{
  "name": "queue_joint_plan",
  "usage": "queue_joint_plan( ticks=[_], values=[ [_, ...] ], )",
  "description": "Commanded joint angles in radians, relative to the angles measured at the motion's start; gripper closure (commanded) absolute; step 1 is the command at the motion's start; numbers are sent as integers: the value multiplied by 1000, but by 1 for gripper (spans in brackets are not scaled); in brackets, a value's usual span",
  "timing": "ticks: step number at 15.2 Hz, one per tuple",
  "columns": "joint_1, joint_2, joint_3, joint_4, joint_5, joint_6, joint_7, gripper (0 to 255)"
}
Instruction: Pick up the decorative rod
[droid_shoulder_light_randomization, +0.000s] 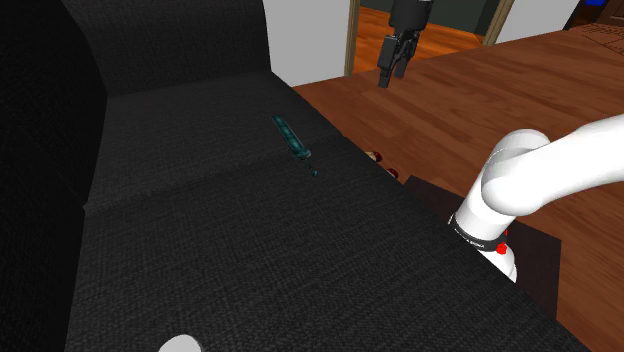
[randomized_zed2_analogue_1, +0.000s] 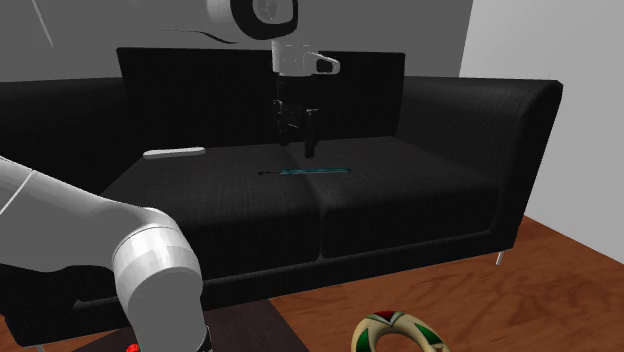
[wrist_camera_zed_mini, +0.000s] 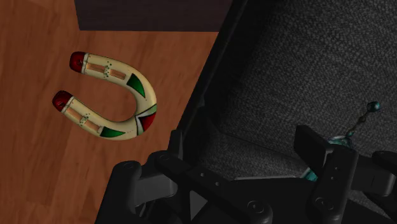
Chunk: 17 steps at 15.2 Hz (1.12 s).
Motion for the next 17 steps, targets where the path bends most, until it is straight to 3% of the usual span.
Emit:
queue_joint_plan(
  ticks=[1, 10, 17],
  values=[
    [0, 0, 0, 0, 0, 0, 0, 0],
    [-18, 234, 188, 64, 94, 166, 325, 0],
    [-40, 482, 310, 198, 91, 276, 579, 0]
  ],
)
